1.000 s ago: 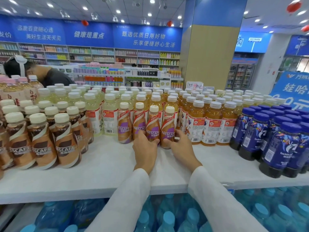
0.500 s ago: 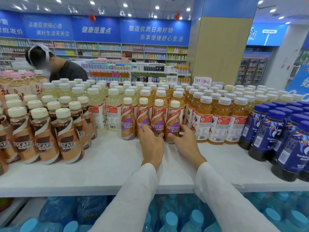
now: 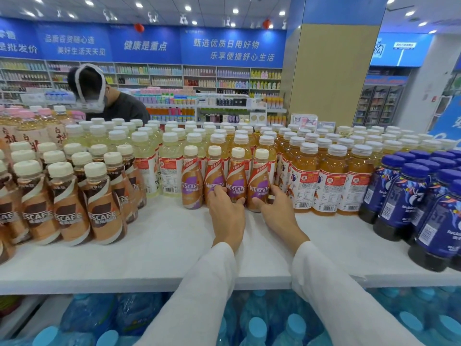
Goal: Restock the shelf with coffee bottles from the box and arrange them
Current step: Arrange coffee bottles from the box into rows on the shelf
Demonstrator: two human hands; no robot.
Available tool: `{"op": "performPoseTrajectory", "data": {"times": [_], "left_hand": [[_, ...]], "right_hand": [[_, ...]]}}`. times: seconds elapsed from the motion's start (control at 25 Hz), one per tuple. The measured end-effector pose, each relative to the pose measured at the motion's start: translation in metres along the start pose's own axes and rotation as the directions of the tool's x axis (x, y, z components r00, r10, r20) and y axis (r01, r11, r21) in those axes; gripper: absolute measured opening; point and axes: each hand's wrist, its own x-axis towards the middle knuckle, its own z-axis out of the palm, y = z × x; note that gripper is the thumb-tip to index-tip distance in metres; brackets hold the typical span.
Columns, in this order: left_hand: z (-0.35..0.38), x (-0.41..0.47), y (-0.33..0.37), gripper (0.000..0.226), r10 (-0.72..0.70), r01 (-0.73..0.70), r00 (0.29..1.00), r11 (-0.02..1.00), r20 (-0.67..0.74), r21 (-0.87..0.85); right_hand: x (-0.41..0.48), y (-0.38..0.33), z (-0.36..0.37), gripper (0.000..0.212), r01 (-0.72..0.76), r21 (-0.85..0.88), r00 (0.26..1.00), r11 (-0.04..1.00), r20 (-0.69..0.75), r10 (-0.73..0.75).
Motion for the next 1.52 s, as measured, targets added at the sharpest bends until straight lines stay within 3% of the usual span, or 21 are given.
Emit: {"op": "performPoseTrajectory", "data": {"times": [0.28, 0.48, 0.6, 0.72, 0.92, 1.08, 1.52], "left_hand": [[0.002, 0.003, 0.0, 0.052, -0.012, 0.012, 1.0, 1.0, 0.002, -0.006], [-0.015, -0.002, -0.006, 0.046, -0.027, 0.031, 0.999, 0.991, 0.034, -0.131], [-0.051, 0.014, -0.021, 0.036, 0.042, -0.048, 0.998, 0.989, -0.045, -0.143], [-0.086, 0.041, -0.042, 0.047, 0.065, -0.072, 0.991, 0.996, -0.114, -0.052], [-0.101, 0.06, -0.062, 0.086, 0.013, -0.012, 0.999, 1.0, 0.042, -0.009], [-0.102, 0.07, -0.064, 0.074, 0.079, -0.08, 0.983, 0.997, 0.163, 0.004], [-0.102, 0.077, -0.067, 0.06, 0.072, -0.057, 0.973, 0.996, 0.218, -0.075]], "right_hand": [[0.001, 0.004, 0.004, 0.06, 0.011, -0.039, 1.0, 0.999, -0.02, -0.012], [-0.009, 0.001, 0.002, 0.064, 0.001, -0.01, 1.0, 1.0, -0.014, -0.001], [-0.03, -0.014, 0.007, 0.049, 0.055, -0.171, 0.99, 0.984, -0.122, -0.077], [-0.033, -0.05, 0.03, 0.039, 0.17, -0.225, 0.985, 0.959, 0.011, -0.172], [-0.007, -0.083, 0.077, 0.05, 0.142, -0.266, 0.99, 0.954, 0.048, -0.134], [0.002, -0.077, 0.09, 0.058, 0.039, -0.38, 0.997, 0.924, 0.074, -0.012], [-0.001, -0.065, 0.096, 0.072, 0.068, -0.445, 0.996, 0.893, -0.024, -0.088]]}}
